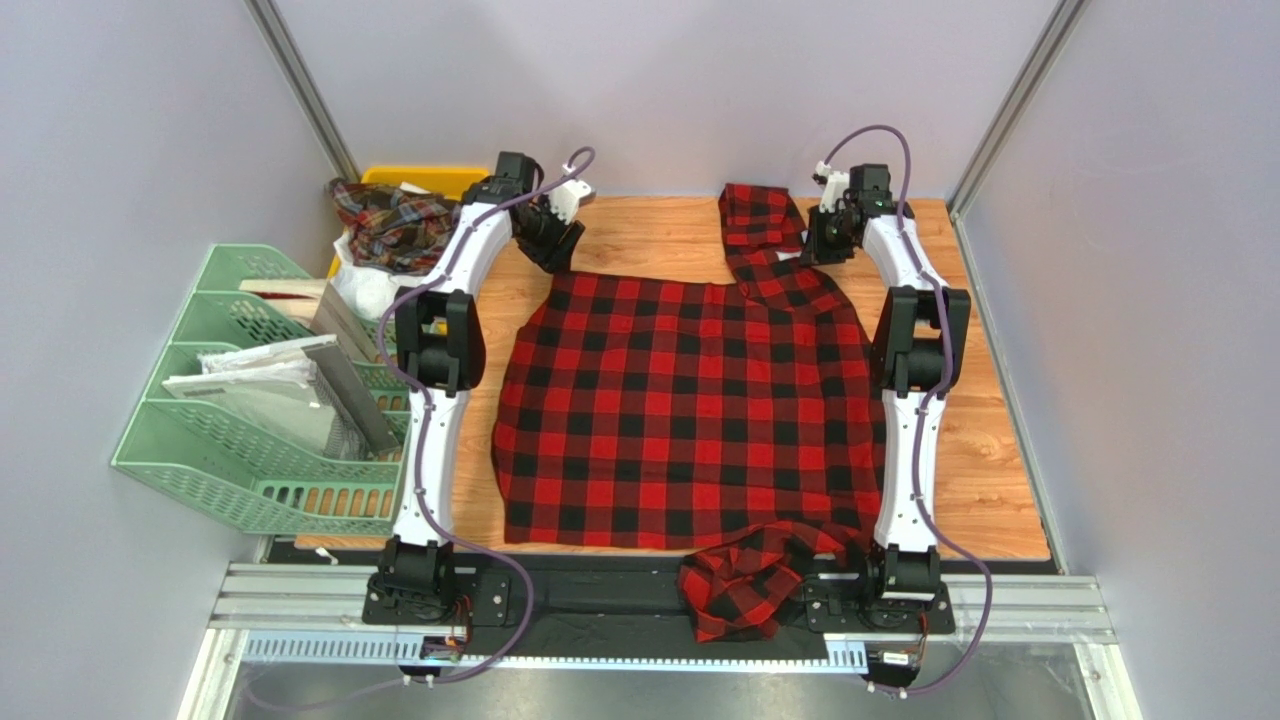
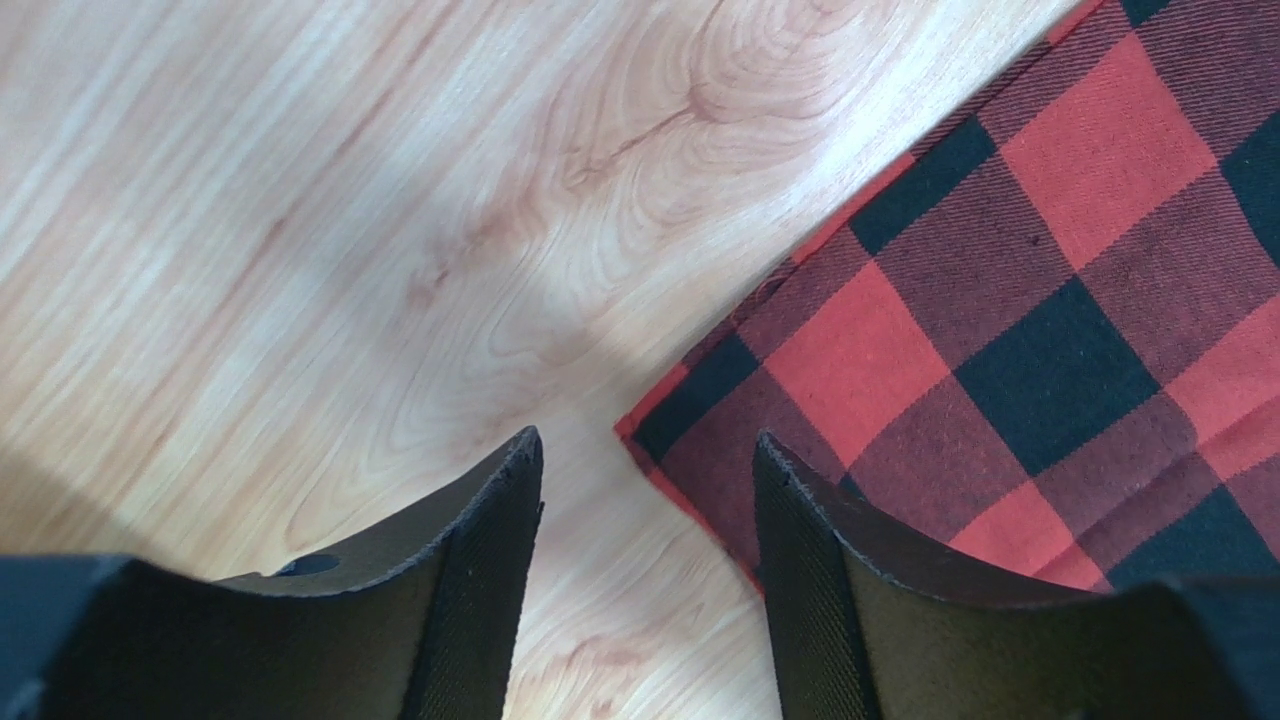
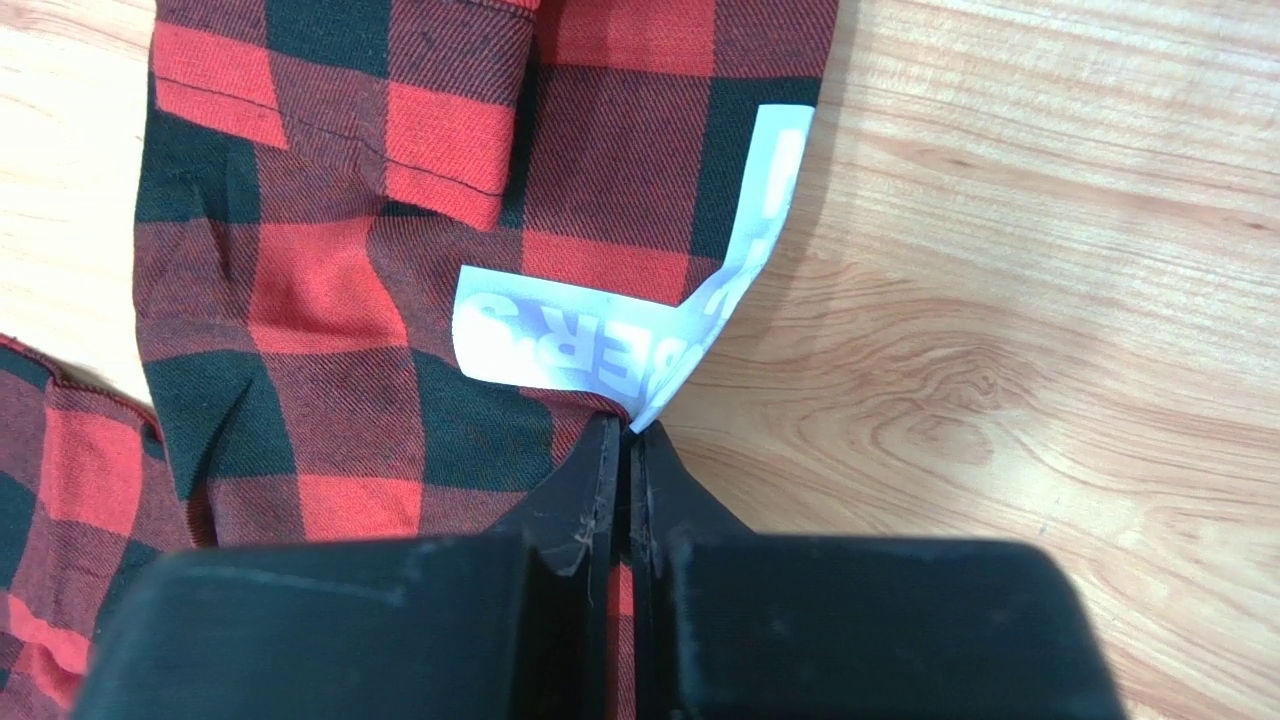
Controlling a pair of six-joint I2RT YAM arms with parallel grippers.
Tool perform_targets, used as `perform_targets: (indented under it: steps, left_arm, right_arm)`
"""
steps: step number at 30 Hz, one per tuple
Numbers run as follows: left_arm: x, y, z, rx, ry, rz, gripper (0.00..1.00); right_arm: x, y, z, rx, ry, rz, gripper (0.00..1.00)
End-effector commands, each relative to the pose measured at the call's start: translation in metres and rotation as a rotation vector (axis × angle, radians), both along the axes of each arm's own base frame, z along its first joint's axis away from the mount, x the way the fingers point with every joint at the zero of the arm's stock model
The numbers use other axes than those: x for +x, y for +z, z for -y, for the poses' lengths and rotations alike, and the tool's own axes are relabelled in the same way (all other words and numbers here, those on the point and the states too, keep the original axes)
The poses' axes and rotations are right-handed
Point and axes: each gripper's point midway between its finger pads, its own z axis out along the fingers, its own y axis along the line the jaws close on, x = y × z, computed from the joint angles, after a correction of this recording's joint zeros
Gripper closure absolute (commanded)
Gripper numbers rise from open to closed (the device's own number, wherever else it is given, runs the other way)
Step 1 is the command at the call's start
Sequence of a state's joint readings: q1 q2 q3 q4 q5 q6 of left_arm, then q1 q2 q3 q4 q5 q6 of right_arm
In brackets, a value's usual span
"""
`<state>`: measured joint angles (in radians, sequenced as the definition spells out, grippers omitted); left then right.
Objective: Fold and stack the long sleeve shirts
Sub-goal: Fold the shirt
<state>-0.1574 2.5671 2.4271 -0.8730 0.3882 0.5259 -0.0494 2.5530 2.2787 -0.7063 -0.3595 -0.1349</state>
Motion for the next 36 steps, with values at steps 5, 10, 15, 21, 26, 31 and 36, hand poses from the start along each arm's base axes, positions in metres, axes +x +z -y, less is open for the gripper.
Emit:
perform_targets:
  steps: [5, 10, 15, 21, 26, 31, 36]
  left_arm:
    - [0.003, -0.003, 0.009, -0.027, -0.047, 0.002, 0.46]
    - [-0.003, -0.017, 0.003, 0.027, -0.065, -0.030, 0.57]
    - [-0.002, -0.016, 0.003, 0.027, -0.063, -0.024, 0.68]
    - [0.011, -0.009, 0.001, 0.037, -0.041, 0.034, 1.00]
    - [0.020, 0.003, -0.001, 0.013, -0.018, 0.077, 1.00]
    - [0.033, 0.027, -0.007, -0.045, 0.028, 0.136, 1.00]
    - [0.036, 0.066, -0.014, -0.076, 0.028, 0.217, 1.00]
  right_arm:
    - [0.006, 0.027, -0.005, 0.028, 0.024, 0.061, 1.00]
    - [0.006, 0.028, -0.005, 0.025, 0.030, 0.063, 1.00]
    - [0.007, 0.031, -0.006, 0.027, 0.039, 0.070, 1.00]
    - [0.021, 0.045, -0.004, 0.008, 0.043, 0.136, 1.00]
    - [0.034, 0.057, 0.000, -0.035, 0.040, 0.198, 1.00]
    - [0.044, 0.075, 0.002, -0.055, 0.040, 0.261, 1.00]
    - [0.040, 0.100, 0.005, -0.080, 0.056, 0.292, 1.00]
